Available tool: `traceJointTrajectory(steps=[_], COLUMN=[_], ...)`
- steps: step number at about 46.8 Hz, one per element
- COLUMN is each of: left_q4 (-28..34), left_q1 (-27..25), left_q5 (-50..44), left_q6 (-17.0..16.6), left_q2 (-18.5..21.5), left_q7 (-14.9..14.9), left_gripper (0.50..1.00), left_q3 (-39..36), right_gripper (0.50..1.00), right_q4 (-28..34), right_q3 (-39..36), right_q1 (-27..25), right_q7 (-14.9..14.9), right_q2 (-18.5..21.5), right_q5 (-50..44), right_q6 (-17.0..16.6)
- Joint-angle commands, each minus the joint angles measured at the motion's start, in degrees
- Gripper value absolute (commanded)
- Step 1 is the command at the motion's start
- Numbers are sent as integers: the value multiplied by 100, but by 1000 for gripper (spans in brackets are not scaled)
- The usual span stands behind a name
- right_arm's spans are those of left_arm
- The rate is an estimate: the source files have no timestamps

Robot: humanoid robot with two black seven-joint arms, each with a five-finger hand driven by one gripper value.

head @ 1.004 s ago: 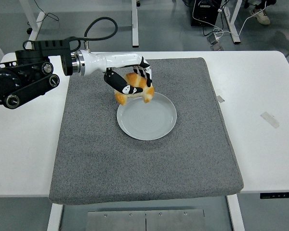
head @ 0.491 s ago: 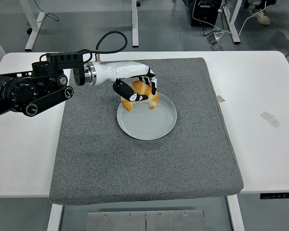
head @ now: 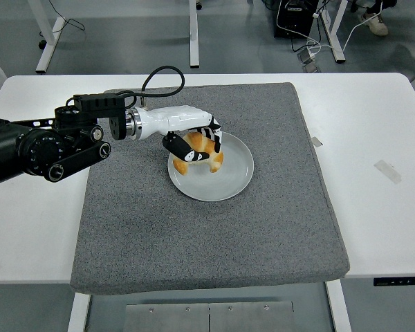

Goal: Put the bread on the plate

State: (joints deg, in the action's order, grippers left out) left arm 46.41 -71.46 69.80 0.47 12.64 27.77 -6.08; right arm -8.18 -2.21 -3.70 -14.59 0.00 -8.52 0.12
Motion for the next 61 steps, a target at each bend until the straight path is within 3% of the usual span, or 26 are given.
traceJointTrajectory(steps=[1,61], left_q4=[-18,-650], left_q1=[53,326], left_q5=[-11,-2], left_q6=[-38,-302], left_q2=[-7,-543], left_q7=[0,9], left_gripper=[500,500], left_q3=[-25,-200], right_gripper=[1000,1000], right_q4=[1,1], right_q3=[2,2], right_q1=[0,0], right_q7=[0,0], right_q2=[0,0], right_q5=[-1,-1], right_q6=[6,6])
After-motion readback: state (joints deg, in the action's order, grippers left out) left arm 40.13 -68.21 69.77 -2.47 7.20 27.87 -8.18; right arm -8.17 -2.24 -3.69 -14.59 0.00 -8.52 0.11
